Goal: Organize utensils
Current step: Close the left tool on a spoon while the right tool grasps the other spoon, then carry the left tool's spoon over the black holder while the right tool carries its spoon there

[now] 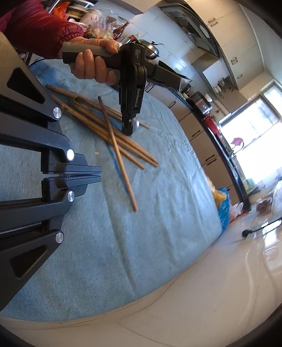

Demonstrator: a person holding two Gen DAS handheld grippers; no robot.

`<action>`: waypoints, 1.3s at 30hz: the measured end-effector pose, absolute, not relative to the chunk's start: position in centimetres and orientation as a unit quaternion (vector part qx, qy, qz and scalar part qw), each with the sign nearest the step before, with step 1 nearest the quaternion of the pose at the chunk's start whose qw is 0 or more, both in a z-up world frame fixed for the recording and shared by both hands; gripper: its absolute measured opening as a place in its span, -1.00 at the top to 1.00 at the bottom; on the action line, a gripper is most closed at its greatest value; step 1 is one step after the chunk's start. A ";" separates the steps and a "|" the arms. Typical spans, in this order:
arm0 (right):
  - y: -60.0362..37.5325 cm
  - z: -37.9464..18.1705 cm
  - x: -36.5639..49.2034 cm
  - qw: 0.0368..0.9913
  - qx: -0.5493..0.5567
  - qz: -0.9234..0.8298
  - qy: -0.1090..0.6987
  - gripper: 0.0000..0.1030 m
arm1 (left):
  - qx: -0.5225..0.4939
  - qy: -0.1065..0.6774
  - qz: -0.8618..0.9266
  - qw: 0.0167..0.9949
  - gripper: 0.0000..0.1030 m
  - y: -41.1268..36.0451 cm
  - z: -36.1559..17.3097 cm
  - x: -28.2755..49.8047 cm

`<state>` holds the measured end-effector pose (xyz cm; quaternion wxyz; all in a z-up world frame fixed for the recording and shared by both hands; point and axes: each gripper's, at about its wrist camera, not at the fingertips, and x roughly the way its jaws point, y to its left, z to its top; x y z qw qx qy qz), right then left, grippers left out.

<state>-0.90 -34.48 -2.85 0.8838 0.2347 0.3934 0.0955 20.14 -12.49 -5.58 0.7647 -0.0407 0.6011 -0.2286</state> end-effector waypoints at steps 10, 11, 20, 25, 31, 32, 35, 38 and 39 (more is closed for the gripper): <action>-35.2 -5.3 -0.4 0.865 0.268 0.120 0.408 0.89 | -0.035 0.557 -0.247 0.792 0.91 -11.6 -2.8 18.3; -35.0 -5.1 -0.5 0.867 0.263 0.120 0.405 0.80 | -0.035 0.552 -0.249 0.795 0.91 -11.5 -2.3 18.0; -34.4 -4.8 -0.9 0.872 0.244 0.121 0.406 0.57 | -0.038 0.498 -0.273 0.822 0.91 -10.0 2.3 15.5; -32.7 -5.5 -0.5 0.874 0.215 0.123 0.418 0.75 | -0.044 0.468 -0.286 0.835 0.91 -9.0 4.4 14.0; -30.9 -2.9 -1.4 0.902 0.148 0.103 0.393 0.95 | -0.050 0.427 -0.294 0.854 0.91 -6.9 6.8 12.7; -30.4 -1.9 -1.6 0.911 0.129 0.095 0.380 0.95 | -0.052 0.420 -0.295 0.857 0.91 -6.5 7.3 12.5; -28.7 0.9 -2.1 0.932 0.077 0.077 0.345 0.95 | -0.059 0.391 -0.296 0.869 0.91 -4.6 9.1 11.6; -26.1 4.2 -2.2 0.951 0.021 0.069 0.299 0.95 | -0.061 0.353 -0.290 0.887 0.91 -2.4 11.1 11.1; -25.4 5.1 -2.0 0.955 0.011 0.070 0.289 0.95 | -0.061 0.343 -0.289 0.892 0.91 -1.6 11.7 11.2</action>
